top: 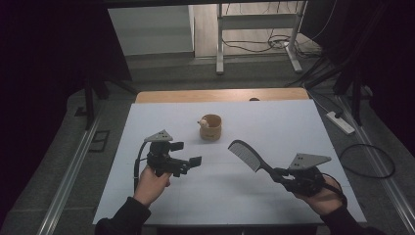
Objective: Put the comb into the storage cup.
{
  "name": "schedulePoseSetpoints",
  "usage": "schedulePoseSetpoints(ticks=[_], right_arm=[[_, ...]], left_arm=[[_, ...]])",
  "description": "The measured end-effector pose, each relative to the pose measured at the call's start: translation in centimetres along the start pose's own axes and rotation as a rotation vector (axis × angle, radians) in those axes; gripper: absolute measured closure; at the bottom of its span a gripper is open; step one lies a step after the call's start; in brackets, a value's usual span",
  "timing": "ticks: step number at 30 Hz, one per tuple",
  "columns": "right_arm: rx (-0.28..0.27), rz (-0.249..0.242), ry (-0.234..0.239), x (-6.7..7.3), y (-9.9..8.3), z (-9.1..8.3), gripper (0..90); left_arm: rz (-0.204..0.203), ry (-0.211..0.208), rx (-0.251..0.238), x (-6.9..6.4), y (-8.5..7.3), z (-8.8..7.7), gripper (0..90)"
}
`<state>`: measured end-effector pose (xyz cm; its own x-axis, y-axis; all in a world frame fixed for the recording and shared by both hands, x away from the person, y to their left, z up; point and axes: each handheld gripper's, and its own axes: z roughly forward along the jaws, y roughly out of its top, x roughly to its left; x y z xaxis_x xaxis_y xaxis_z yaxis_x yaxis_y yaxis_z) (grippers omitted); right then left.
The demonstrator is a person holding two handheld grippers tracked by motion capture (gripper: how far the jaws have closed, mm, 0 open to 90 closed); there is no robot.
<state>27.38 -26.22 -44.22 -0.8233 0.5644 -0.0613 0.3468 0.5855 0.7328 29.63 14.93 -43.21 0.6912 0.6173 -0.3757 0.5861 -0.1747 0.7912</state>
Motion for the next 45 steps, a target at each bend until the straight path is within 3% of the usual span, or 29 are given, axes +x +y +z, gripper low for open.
schedulePoseSetpoints(ticks=[5, 22, 31, 45], right_arm=[[-0.011, -0.013, 0.002, 0.4, 0.1, 0.0, 72.4], [-0.04, -0.088, 0.008, 1.7, 0.5, 0.3, 72.5], [-0.065, -0.118, 0.04, 2.5, 0.8, 0.6, 72.4], [-0.095, -0.163, 0.077, 3.7, 1.2, 1.0, 72.4]], left_arm=[[0.011, -0.014, 0.013, -0.3, 0.9, 0.9, 0.0], [-0.02, -0.078, 0.02, -1.0, 3.1, 2.7, 0.1], [-0.031, -0.134, 0.034, -1.5, 3.1, 3.5, 0.1], [-0.065, -0.189, 0.076, -2.0, 3.1, 4.6, 0.0]])
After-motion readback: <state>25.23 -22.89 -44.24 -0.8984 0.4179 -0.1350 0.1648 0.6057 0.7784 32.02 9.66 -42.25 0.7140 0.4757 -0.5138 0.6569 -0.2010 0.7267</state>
